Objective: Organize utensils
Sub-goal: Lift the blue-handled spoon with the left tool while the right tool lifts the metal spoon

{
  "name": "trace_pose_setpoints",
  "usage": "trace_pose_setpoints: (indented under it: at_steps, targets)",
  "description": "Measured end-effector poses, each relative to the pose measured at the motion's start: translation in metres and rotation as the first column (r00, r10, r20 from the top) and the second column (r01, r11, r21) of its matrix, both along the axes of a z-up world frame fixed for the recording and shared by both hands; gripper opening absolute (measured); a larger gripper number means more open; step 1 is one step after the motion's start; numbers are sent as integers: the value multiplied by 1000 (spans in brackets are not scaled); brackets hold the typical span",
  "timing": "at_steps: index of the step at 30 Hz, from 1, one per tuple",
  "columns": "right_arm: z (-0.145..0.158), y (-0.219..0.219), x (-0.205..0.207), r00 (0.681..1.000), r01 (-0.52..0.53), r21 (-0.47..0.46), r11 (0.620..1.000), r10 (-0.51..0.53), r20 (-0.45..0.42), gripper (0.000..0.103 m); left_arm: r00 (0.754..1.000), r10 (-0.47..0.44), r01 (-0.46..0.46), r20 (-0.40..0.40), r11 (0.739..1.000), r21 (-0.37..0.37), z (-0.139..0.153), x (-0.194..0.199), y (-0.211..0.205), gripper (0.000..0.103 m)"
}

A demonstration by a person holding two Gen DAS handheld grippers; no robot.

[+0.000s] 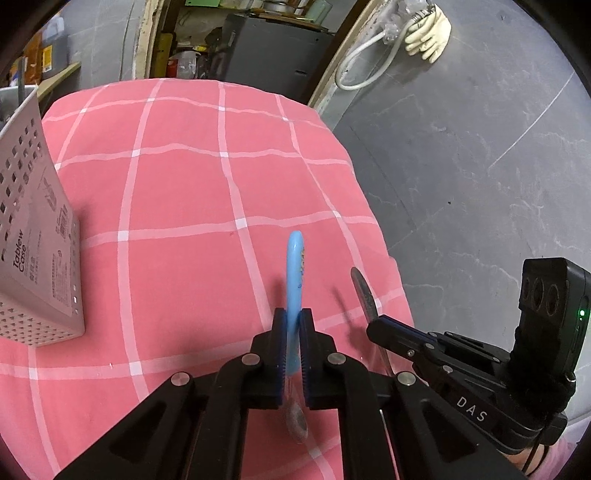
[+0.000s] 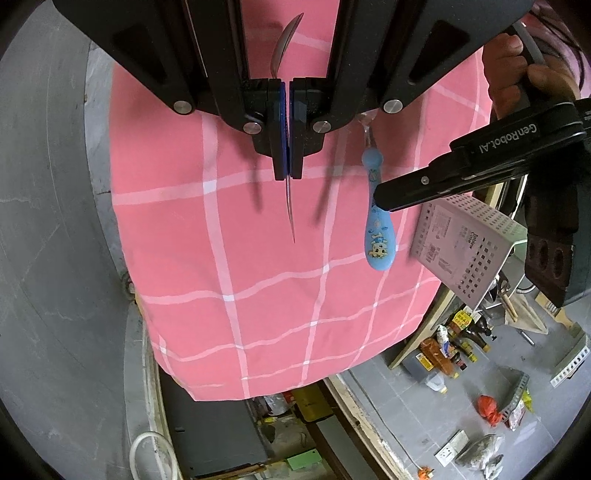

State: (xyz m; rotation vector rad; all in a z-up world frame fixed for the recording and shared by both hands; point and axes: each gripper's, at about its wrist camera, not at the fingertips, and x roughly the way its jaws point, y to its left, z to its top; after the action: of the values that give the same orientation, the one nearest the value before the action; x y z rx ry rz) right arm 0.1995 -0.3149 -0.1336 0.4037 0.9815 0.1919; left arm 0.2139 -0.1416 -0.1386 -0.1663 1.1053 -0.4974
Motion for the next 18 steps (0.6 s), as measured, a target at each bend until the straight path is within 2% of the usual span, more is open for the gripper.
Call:
trace_pose_setpoints:
  at_steps: [3, 7, 11, 15, 18]
  targets:
    - [-3, -1, 0, 1000, 8, 1, 1000, -8, -10, 2, 1000, -12, 12, -7, 1000, 19, -1, 2, -3, 6]
    - [-10, -3, 4, 998, 23, -10, 1000, -23, -51, 2, 991, -30, 35, -129, 999, 32, -22, 17, -10, 6]
    - [-17, -6, 8, 995, 34, -17, 999, -36, -98, 2, 978, -57, 66, -200, 997, 39, -36, 31, -21, 6]
    - [-25, -6, 9, 991, 49, -6, 999, -50, -124, 2, 968, -96, 111, -231, 993, 51, -40, 34, -31, 7]
    - [-30, -6, 8, 989, 57, 3, 998, -56, -135, 2, 963, -86, 108, -257, 991, 72, -44, 37, -34, 8]
